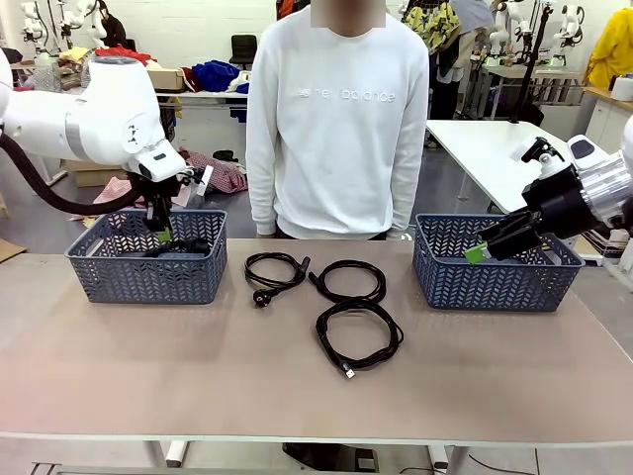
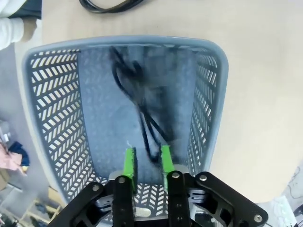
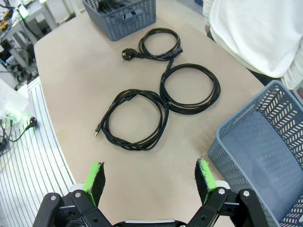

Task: Organize the cables according to human instructions.
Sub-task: Pick up a bundle of cables and place it in the basket indicated by the human.

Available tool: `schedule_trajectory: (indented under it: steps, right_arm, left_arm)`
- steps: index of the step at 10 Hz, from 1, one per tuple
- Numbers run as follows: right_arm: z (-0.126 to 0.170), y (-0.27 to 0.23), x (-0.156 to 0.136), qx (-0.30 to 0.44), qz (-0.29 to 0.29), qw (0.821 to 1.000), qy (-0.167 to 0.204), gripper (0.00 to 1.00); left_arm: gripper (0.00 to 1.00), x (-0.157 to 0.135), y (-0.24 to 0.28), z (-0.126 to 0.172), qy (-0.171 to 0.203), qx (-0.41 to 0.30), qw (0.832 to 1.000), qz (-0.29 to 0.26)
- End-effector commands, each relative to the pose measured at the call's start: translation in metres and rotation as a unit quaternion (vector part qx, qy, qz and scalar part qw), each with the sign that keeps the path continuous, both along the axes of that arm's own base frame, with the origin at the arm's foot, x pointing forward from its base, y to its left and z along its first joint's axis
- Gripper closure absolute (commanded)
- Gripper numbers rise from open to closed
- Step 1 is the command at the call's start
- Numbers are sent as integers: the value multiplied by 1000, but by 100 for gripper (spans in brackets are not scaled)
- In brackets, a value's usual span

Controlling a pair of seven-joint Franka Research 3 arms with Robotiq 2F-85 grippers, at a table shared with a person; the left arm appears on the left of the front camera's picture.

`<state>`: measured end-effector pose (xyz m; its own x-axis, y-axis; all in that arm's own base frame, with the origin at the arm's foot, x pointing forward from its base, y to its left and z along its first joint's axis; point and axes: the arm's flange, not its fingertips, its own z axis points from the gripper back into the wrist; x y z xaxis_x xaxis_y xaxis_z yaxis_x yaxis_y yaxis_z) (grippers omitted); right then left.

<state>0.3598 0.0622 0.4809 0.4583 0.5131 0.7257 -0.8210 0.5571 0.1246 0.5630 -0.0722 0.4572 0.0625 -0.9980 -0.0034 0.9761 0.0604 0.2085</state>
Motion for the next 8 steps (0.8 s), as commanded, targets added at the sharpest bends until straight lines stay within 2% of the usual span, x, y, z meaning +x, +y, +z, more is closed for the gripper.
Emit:
schedule_trajectory:
  steps: [1,2,3,4,5,7,8]
  right_arm:
    - [-2,0,4,9,10,1000,-10,0]
    - [-2,0,4,9,10,1000,-10,0]
    - [-2,0,4,9,10,1000,-10,0]
    - [-2,0,4,9,10,1000,-10,0]
    - [-2,0,4,9,10,1000,-10,0]
    - [-2,0,4,9,10,1000,-10,0]
    - [-2,0,4,9,10,1000,-10,0]
  left_arm:
    - [47,4,6,3,-1,-11,1000,-7]
    - [43,3,6,4,2,-11,1000,-3]
    - [28,3,7,6,6,-12,1000,0]
    - [24,4,6,8,13,-19,1000,1]
    - [9,6,7,10,22,-20,1000,3]
    - [0,9,7,17,29,-30,999,11]
    - [0,10,8,18,32,-31,999,14]
